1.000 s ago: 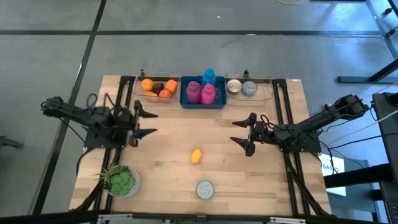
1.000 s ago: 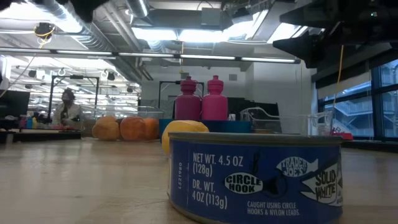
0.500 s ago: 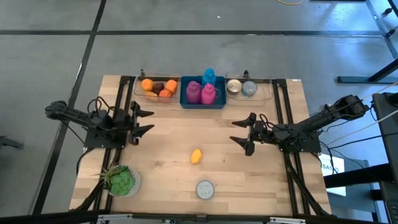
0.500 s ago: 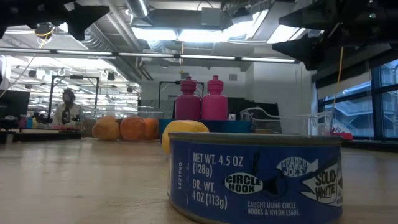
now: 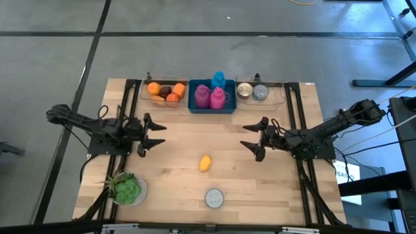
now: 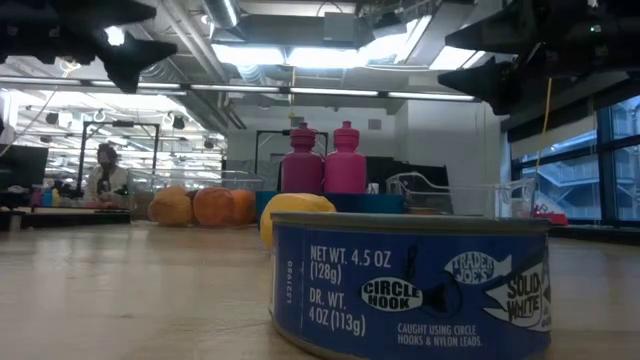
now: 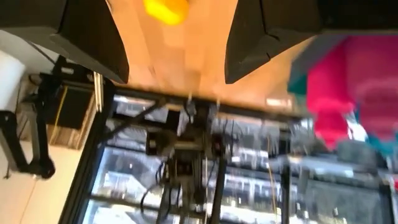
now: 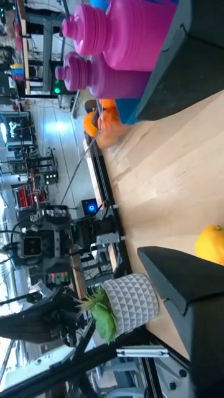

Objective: Pick & Place Food Item
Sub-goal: Put the lemon into the left transparent bin

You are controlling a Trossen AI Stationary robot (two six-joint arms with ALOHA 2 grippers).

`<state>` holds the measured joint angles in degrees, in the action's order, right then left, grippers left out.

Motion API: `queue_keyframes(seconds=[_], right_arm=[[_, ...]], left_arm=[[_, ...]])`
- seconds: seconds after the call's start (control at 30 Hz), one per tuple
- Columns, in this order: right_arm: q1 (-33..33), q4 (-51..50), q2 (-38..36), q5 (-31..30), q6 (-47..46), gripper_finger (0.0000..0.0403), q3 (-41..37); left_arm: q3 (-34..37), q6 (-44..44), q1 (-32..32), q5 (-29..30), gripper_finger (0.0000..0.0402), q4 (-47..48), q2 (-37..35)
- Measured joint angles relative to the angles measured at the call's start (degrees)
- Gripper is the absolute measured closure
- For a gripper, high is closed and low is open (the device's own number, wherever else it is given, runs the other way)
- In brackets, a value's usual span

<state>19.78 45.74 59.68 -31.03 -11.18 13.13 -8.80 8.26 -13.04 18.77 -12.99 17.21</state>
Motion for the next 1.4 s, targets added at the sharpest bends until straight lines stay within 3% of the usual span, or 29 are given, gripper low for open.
queue_keyframes(seconds=[0.37,0.77,1.07,1.4], right_arm=[[-1.95,0.0,0.0,2.5,-0.83,0.0058,0.0],[-2.5,-0.42,0.0,5.16,-1.7,0.0058,0.0],[-2.31,-3.74,0.0,8.18,-1.84,0.0058,0.0],[-1.96,-7.04,0.0,12.5,-1.9,0.0058,-0.02]], left_arm=[[-2.11,4.75,0.0,-4.96,0.0146,-8.82,19.04],[-20.71,4.61,0.0,-7.25,0.0146,3.21,42.79],[-31.23,9.16,0.0,-9.99,0.0146,3.49,58.44],[-39.99,19.47,-0.81,-9.05,0.0146,4.31,69.86]])
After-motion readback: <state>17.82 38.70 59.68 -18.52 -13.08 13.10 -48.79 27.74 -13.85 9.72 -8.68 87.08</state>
